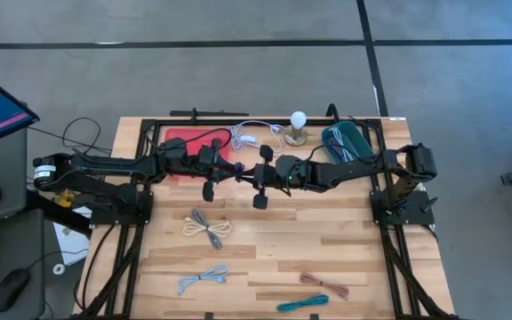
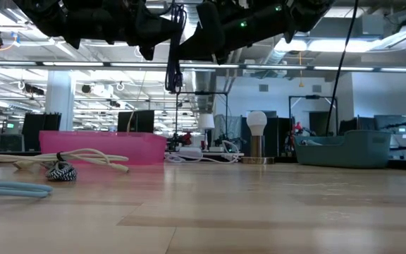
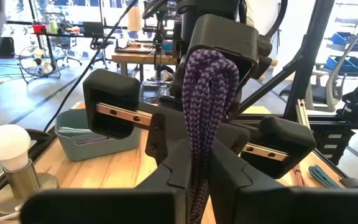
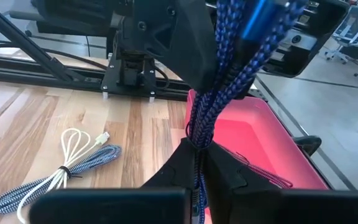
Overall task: Pick & Place USB Port
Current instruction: Put the black and violet charger cable into the pink bin
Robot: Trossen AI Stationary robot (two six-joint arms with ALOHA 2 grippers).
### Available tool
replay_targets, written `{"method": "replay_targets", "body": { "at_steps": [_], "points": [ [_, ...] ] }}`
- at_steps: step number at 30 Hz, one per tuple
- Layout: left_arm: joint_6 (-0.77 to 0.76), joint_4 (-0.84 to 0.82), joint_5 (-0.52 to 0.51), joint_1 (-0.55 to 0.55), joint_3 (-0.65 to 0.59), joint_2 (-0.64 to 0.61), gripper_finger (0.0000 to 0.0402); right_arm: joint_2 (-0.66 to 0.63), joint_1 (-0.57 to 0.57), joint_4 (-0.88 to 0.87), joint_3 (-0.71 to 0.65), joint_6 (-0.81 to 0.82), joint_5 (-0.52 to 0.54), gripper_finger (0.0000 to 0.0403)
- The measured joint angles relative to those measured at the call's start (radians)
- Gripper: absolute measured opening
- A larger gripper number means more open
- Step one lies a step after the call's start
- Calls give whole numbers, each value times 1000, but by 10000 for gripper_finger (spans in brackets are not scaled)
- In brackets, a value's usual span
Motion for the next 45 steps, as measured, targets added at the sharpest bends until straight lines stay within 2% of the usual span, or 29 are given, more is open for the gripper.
{"method": "replay_targets", "body": {
  "at_steps": [9, 20, 23, 27, 33, 39, 45],
  "points": [
    [50, -62, -26, 61, 0, -1, 26, -29, -8, -72, 0, 1, 8, 76],
    [52, -229, -41, 228, 0, -14, 26, -213, -21, -402, 0, 3, 14, 68],
    [71, -325, -90, 271, 0, -59, 26, -256, -19, -465, -17, 33, 81, 62],
    [98, -461, -164, 314, 0, -165, 26, -321, -11, -459, -87, 58, 154, 51],
    [98, -633, -267, 360, 0, -308, 26, -393, -11, -394, -195, 90, 160, 41],
    [96, -775, -359, 397, 0, -333, 26, -438, -2, -331, -245, 104, 161, 37],
    [96, -788, -438, 401, -29, -326, 26, -446, 17, -326, -248, 106, 161, 37]
  ]
}}
